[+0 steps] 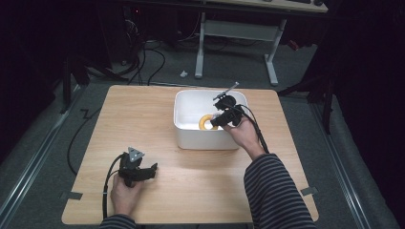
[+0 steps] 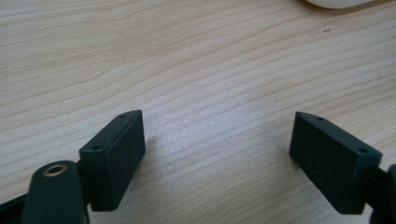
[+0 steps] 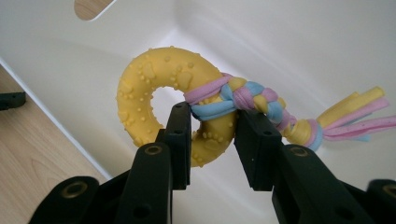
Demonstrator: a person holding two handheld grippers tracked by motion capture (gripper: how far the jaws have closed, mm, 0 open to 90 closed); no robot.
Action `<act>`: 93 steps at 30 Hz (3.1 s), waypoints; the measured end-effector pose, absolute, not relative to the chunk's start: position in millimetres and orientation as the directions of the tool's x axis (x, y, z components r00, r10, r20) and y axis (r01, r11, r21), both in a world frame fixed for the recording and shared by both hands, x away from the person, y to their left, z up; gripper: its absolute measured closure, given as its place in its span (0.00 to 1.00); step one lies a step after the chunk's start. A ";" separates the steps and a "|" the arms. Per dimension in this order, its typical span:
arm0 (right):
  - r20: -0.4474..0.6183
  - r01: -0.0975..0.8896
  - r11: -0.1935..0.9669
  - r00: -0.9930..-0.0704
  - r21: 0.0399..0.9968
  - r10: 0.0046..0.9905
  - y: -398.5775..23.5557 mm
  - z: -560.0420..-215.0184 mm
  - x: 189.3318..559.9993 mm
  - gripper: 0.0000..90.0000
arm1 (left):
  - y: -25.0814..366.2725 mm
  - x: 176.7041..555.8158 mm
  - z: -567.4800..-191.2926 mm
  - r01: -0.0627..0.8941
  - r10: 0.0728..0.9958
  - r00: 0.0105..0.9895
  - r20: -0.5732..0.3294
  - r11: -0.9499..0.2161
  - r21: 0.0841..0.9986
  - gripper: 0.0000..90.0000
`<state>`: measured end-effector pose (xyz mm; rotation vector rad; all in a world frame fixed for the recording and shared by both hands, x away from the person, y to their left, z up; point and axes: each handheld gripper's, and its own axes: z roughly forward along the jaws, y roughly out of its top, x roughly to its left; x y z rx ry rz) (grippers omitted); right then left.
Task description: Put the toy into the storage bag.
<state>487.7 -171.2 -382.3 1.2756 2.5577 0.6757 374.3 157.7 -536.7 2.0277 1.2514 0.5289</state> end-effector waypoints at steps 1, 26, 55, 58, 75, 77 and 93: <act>0.017 0.699 0.531 -0.612 0.479 0.790 -170.5 -382.0 487.3 0.75 | 157.7 374.3 -536.7 0.612 0.891 0.453 -0.013 -0.301 0.732 0.21; 0.049 0.677 0.520 -0.632 0.521 0.774 -179.0 -373.1 481.1 0.55 | 157.7 374.1 -536.8 0.611 0.891 0.454 -0.012 -0.301 0.732 0.21; 0.041 0.621 0.326 -0.501 0.713 0.865 -289.1 -340.6 422.9 0.48 | 157.4 374.4 -536.9 0.611 0.892 0.452 -0.015 -0.298 0.733 0.20; 0.044 0.617 0.313 -0.493 0.722 0.869 -297.3 -339.8 416.6 0.48 | 157.4 374.3 -536.9 0.611 0.892 0.452 -0.015 -0.297 0.733 0.20; 0.085 0.624 0.240 -0.444 0.744 0.892 -336.8 -350.5 374.7 0.50 | 157.6 374.4 -536.8 0.612 0.892 0.453 -0.015 -0.298 0.733 0.21; 0.083 0.628 0.243 -0.443 0.740 0.893 -338.0 -351.1 370.5 0.50 | 157.6 374.4 -536.8 0.611 0.891 0.453 -0.015 -0.298 0.733 0.21; 0.017 0.587 0.302 -0.475 0.751 0.880 -327.5 -343.8 337.7 0.50 | 157.6 374.4 -536.8 0.612 0.891 0.453 -0.015 -0.299 0.733 0.21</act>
